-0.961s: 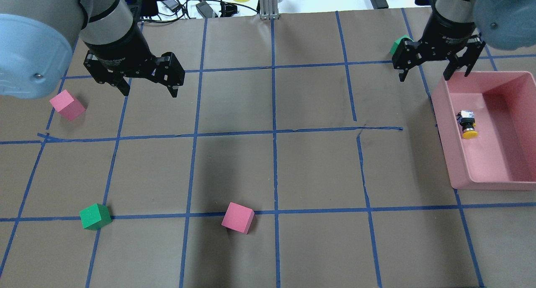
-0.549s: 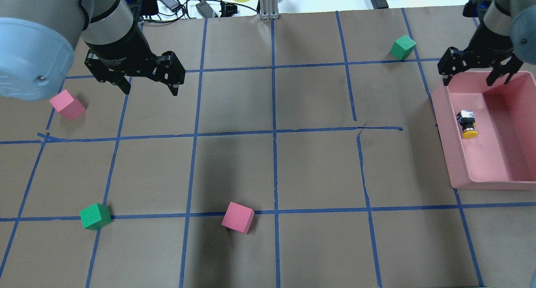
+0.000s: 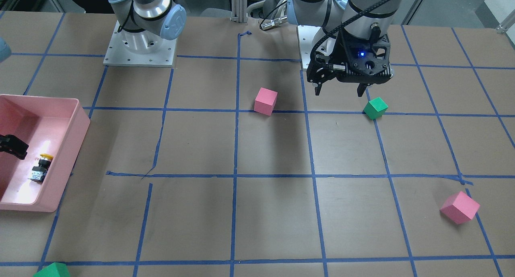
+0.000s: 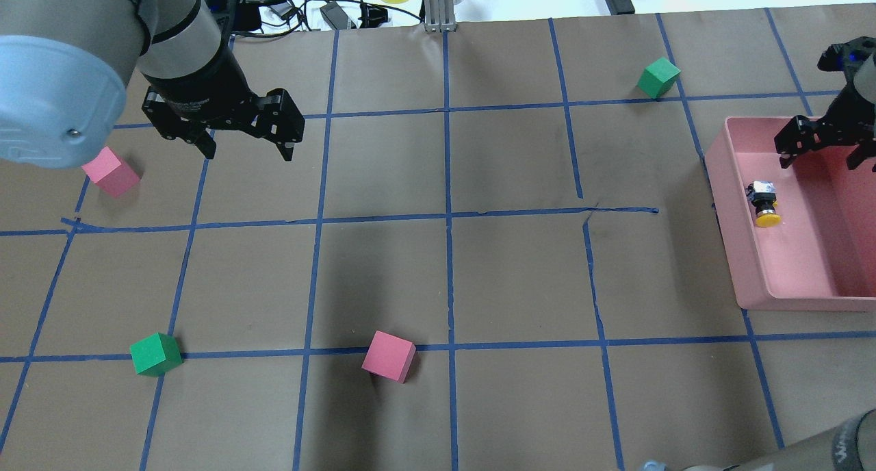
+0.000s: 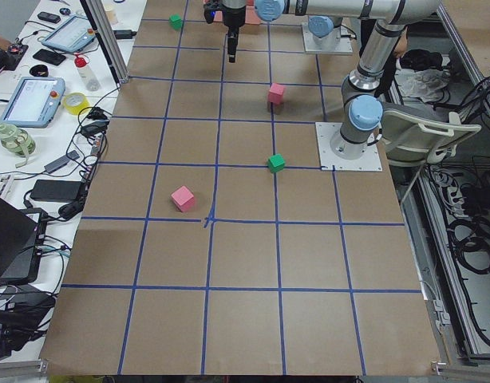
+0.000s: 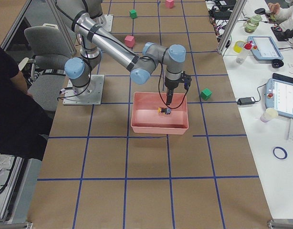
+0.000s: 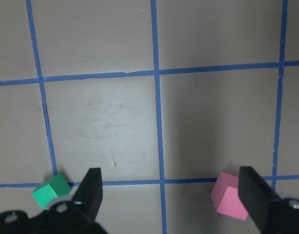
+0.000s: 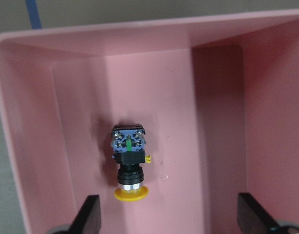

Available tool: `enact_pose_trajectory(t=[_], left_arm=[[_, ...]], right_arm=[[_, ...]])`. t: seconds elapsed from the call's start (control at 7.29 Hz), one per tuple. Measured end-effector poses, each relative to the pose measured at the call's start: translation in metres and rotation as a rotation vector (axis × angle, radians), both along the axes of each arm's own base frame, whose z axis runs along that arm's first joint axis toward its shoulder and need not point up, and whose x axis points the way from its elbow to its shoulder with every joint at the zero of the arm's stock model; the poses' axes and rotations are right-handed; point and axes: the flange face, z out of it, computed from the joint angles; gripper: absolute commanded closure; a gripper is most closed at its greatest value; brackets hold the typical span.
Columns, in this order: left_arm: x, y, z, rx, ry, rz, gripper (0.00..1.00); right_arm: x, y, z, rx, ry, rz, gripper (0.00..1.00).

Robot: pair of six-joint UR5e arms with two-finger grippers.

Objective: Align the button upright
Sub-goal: 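Lower the right gripper into the tray over the yellow button switch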

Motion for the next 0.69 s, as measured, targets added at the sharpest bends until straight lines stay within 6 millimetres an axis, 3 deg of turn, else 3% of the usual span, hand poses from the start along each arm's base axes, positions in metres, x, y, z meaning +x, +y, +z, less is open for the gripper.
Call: enact_pose_trajectory(t=[0.27, 0.69], left_arm=[[0.0, 0.0, 0.0, 0.001, 0.001, 0.0, 0.0], [0.0, 0.0, 0.0, 0.001, 0.001, -0.001, 0.0]], right_arm=[[-0.012, 0.005, -0.028, 0.02, -0.027, 0.008, 0.0], [-0.012, 0.006, -0.067, 0.022, -0.047, 0.014, 0.0]])
